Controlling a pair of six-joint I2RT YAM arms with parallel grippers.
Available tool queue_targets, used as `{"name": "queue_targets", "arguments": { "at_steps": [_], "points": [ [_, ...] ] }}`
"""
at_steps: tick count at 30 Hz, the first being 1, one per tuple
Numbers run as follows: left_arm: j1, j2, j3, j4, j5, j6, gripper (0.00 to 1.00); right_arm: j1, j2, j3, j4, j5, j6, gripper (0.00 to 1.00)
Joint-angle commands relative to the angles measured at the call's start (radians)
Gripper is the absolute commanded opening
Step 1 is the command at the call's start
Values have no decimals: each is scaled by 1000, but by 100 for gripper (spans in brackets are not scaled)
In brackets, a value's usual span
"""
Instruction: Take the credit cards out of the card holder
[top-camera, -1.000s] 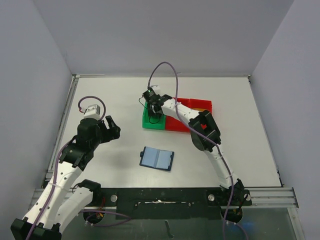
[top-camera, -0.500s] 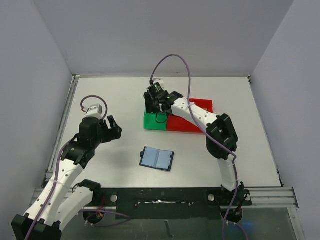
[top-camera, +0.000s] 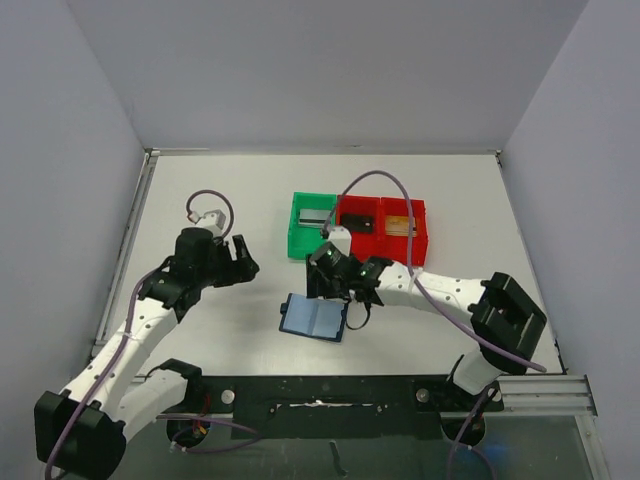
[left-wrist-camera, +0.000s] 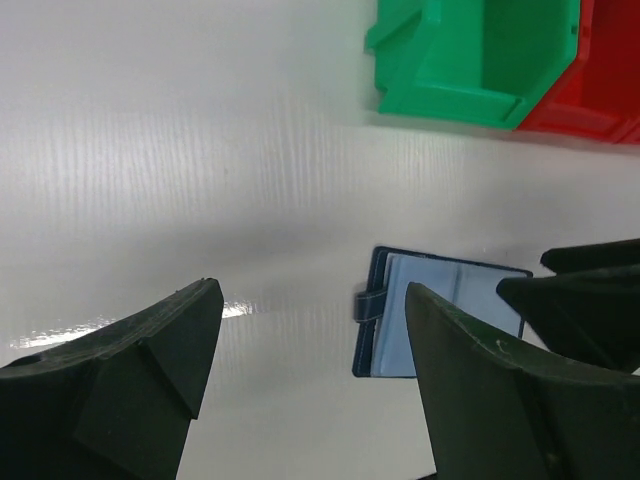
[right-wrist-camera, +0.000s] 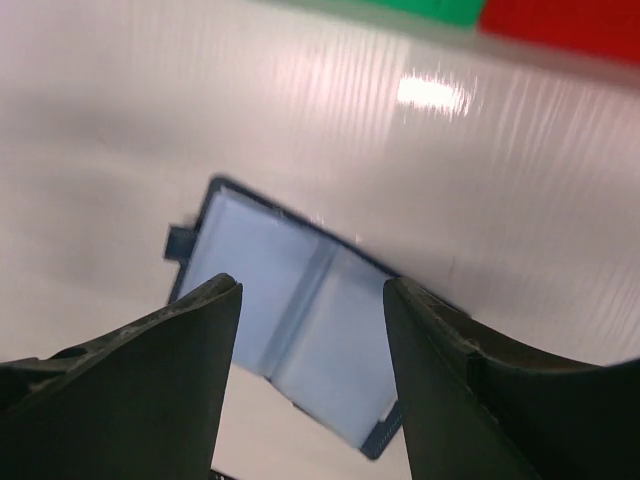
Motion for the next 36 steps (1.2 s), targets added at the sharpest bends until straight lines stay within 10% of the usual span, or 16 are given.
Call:
{"name": "queue_targets", "arguments": {
  "at_steps": [1,9,36],
  "points": [
    [-21,72,-6,67,171,6,72,105,-107,-130,92,75,250,59],
    [-90,184,-117,192,389,-114,64,218,-115,-225,16,137,457,56],
    [-234,341,-124,212,387,-138,56,171,-191,-424,215,101,516,42]
  ]
}}
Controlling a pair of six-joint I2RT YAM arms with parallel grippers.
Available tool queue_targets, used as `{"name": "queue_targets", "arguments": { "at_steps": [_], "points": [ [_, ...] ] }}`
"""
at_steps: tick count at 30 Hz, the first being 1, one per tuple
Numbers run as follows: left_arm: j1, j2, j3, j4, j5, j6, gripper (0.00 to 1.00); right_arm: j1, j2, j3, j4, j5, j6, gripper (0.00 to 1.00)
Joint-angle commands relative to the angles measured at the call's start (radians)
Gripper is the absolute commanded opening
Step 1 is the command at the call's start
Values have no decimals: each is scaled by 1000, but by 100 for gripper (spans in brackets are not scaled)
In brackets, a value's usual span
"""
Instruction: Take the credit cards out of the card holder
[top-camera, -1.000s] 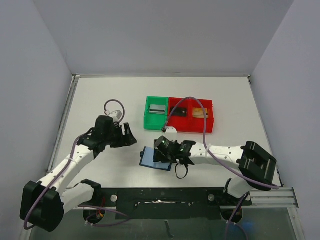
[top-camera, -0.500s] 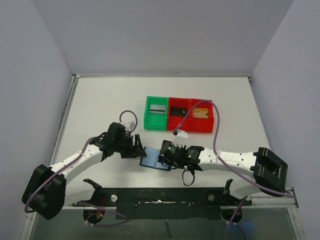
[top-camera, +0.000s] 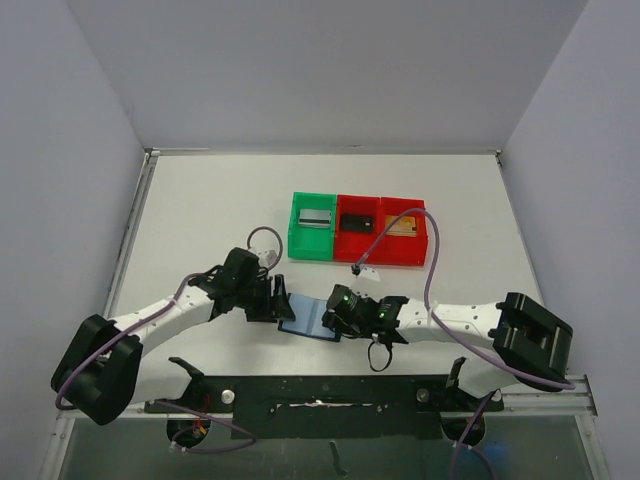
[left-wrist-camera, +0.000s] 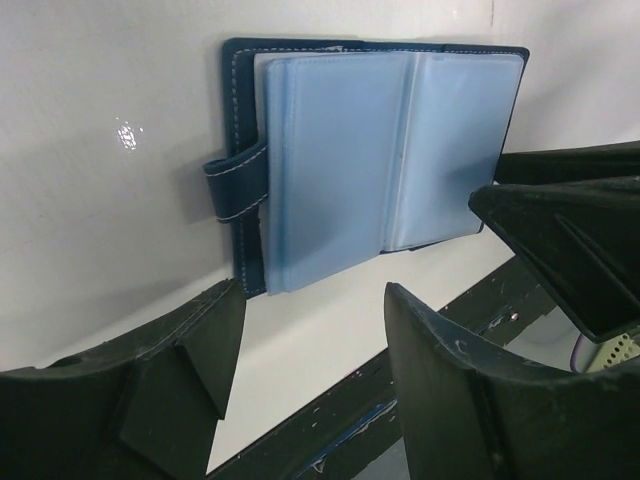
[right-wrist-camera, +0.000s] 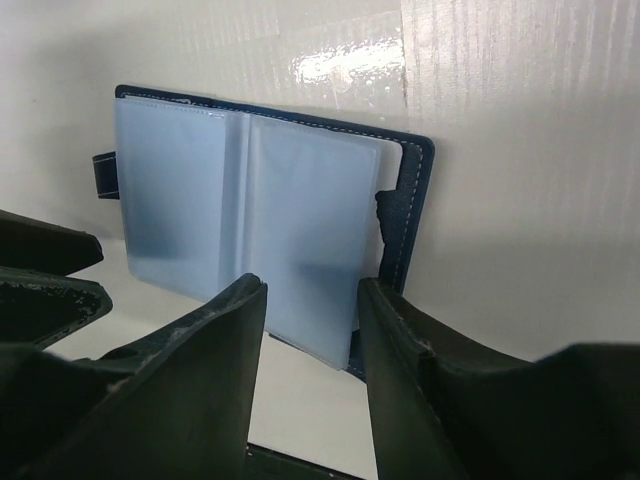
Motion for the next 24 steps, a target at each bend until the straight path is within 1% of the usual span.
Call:
{"name": "queue_targets", "arguments": {
  "at_steps": [1,5,8,9,15,18,24],
  "points": [
    [-11,9,16,55,26,-5,56,-15,16,-10,101,-16,-3,41],
    [-14,12,6,63,33,-10,55,-28,27,-17,116,-39,1,39],
    [-15,25,-1,81,49,-14,53,-30,19,-22,146,-44,-7,35],
    [-18,32,0,86,55,-16,51,-33,16,-28,162,-50,-11,32],
    [-32,79,9,106,69,-18,42,-76,-15,-119,344,-140,-18,20],
    [-35,88,10,111,72,-19,39,-107,-21,-160,447,-200,-21,12],
    [-39,90,3,124,77,-24,38,-127,-18,-186,580,-266,-41,8]
  ]
}}
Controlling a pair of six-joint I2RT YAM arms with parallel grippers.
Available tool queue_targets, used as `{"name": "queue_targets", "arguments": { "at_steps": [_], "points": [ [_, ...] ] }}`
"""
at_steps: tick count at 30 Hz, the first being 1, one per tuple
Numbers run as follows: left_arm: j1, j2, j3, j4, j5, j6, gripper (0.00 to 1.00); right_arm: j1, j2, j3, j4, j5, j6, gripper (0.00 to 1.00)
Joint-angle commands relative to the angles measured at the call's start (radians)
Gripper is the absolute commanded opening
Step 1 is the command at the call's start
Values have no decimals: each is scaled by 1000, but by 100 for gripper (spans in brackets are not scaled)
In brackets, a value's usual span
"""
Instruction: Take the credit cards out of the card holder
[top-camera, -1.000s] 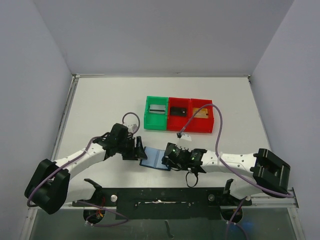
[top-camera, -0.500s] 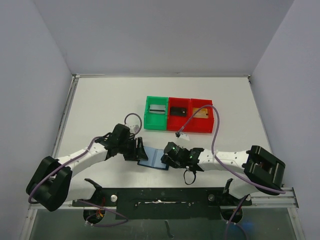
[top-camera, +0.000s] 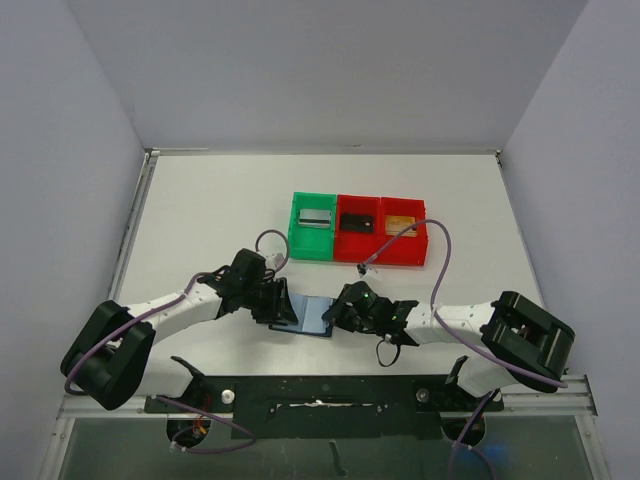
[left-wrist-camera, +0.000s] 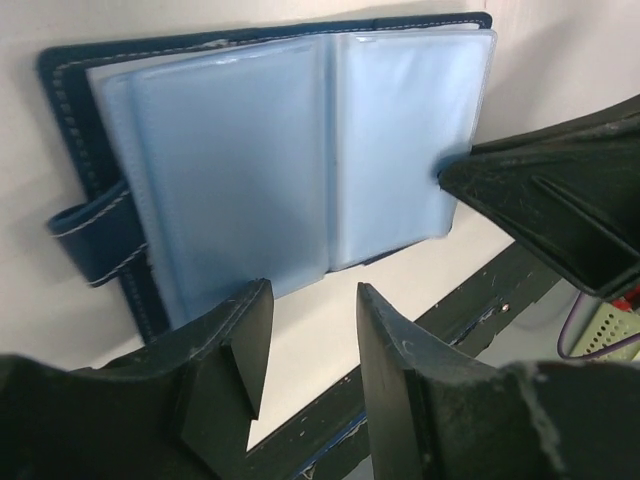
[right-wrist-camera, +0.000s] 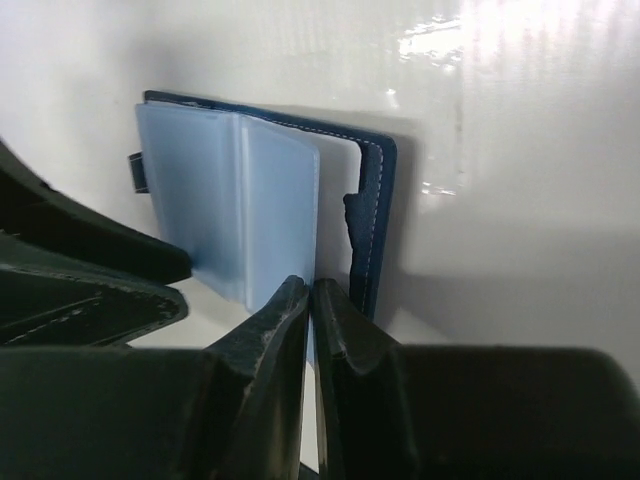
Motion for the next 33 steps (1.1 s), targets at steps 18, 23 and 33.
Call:
{"name": "queue_targets", "arguments": {
  "at_steps": [18,23,33],
  "points": [
    [-7,-11,-10,62,32,-5,34,-31,85,44,286,-160,-31,12],
    [-7,-27,-9,52,31,-5,33,-39,67,-21,454,-176,3,2],
    [-8,-122,25,19,-6,-14,36,-90,-50,-209,617,-215,35,0]
  ]
}}
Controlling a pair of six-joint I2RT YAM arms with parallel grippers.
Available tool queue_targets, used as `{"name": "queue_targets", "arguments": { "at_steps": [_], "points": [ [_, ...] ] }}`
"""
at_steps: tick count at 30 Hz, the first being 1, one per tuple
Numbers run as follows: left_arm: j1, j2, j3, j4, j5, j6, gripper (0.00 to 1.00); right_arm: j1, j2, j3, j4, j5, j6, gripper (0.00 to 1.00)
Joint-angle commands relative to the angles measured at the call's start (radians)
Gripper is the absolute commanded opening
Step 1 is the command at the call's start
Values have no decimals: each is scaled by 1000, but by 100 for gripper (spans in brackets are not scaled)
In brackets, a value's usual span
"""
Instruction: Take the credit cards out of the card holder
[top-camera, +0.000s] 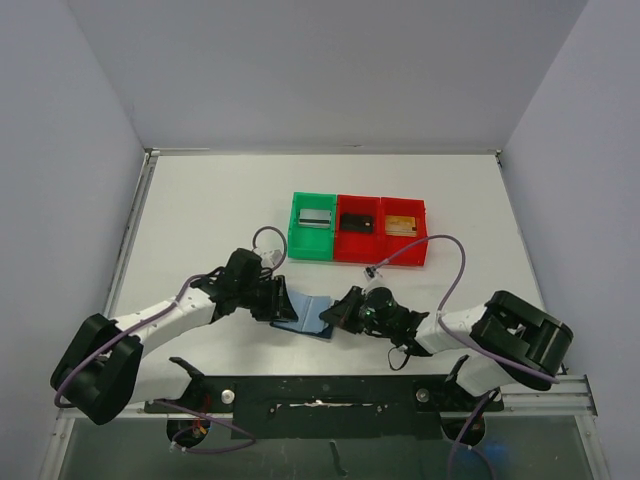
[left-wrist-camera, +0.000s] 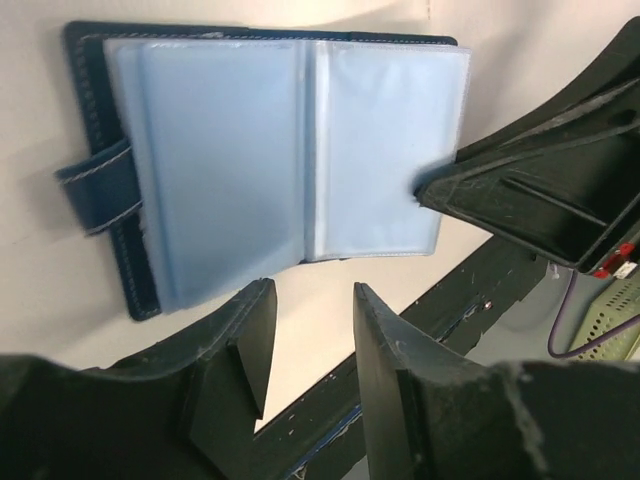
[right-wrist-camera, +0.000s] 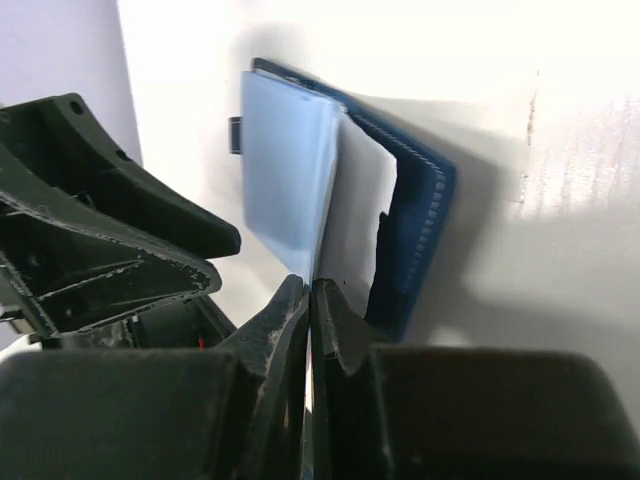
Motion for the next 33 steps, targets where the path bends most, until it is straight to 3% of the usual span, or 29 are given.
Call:
{"name": "queue_targets", "arguments": {
  "at_steps": [1,8,15,33],
  "points": [
    [-5,-60,42,1,-20,-4,37,-19,-108,-11,90,-29,-21,0],
    [-6,-77,45,-43,-110,-2,46,-44,-234,19,-75,-99,-127,0],
    [-8,-16,29,25,-56,-4,49,-47,-233,130,-371,-67,-183,1],
    [-50,154,47,126,-4,25,47,-79,-40,259,-337,-126,-217,7]
  ]
}}
